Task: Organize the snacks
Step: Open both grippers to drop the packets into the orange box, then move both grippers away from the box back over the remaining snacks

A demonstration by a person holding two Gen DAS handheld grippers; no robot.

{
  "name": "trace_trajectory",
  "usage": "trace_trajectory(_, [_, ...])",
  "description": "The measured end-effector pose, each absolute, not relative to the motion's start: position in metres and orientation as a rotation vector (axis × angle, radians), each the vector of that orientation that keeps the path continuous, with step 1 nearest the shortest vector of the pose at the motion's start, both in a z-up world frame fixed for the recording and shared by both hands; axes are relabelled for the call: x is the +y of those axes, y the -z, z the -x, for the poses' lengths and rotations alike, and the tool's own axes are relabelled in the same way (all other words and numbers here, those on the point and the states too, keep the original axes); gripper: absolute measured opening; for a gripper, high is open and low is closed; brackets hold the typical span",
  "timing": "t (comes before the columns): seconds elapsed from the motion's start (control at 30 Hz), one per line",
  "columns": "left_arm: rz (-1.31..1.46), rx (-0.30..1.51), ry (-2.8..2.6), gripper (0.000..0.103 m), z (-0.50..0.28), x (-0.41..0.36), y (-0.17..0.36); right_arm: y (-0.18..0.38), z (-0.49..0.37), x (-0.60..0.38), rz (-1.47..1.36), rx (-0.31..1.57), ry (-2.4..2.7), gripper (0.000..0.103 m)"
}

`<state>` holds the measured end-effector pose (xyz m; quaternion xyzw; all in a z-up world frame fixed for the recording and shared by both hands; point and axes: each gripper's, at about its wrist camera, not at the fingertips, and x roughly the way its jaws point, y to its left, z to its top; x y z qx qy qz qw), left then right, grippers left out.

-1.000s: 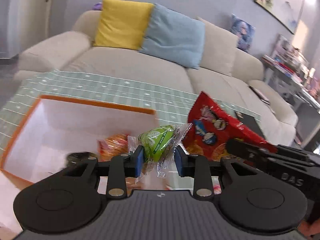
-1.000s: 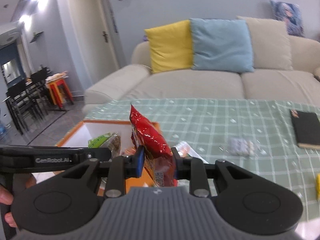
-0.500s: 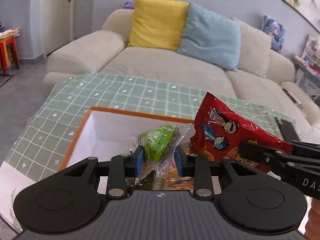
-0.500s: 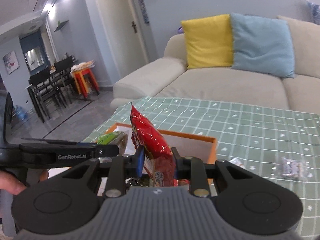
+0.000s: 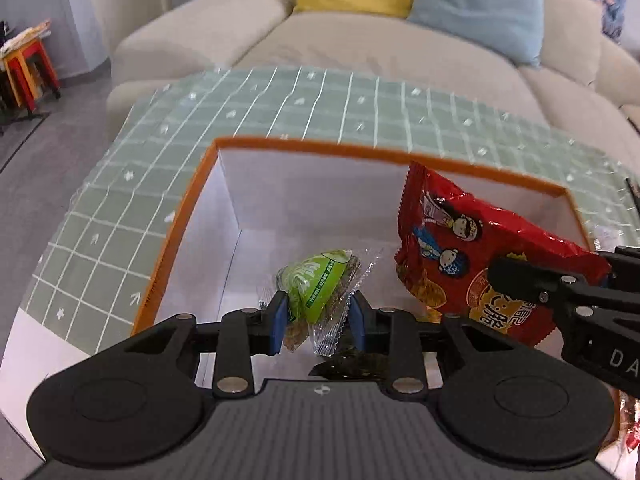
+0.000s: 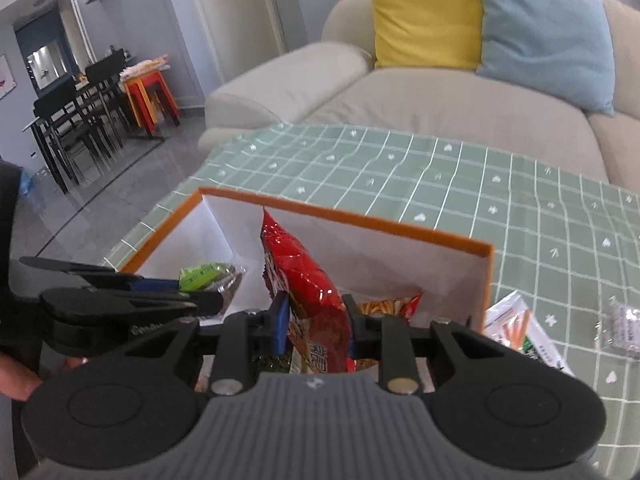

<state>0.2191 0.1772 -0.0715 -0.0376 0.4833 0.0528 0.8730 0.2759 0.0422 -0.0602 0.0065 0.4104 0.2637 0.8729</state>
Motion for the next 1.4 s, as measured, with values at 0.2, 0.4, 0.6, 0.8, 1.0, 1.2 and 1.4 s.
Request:
trace_trajectory(0.2, [0.088, 1.083, -0.15, 0.036, -0.233, 0.184, 0.088, 0.08, -0.291, 0.059, 0.0, 0.916, -0.542, 0.024])
trace_trajectory(0.4, [0.093, 1.14, -0.165, 0.036, -0.244, 0.186, 0.1, 0.093, -0.3, 0.063, 0.014, 0.962, -0.526, 0.024])
trace_trajectory(0.6, [0.071, 1.162, -0.173, 0.036, -0.247, 0.182, 0.105, 0.095, -0.302, 0.06, 0.021, 0.961, -0.51, 0.029])
trace_trajectory(0.8, [0.046, 1.176, -0.185, 0.039, -0.253, 0.177, 0.106, 0.088, -0.295, 0.058, 0.065, 0.928, -0.509, 0.044])
trace_trajectory(1.0, [0.046, 1.159, -0.191, 0.061, -0.25, 0.173, 0.1, 0.08, -0.284, 0.055, 0.119, 0.889, -0.51, 0.054])
trace_trajectory(1.2, [0.029, 1.091, -0.172, 0.071, -0.238, 0.165, 0.08, 0.072, -0.275, 0.046, 0.128, 0.887, -0.505, 0.064])
trace_trajectory(1.4, [0.042, 0.991, -0.163, 0.073, -0.216, 0.149, 0.055, 0.055, -0.251, 0.026, 0.16, 0.84, -0.485, 0.074])
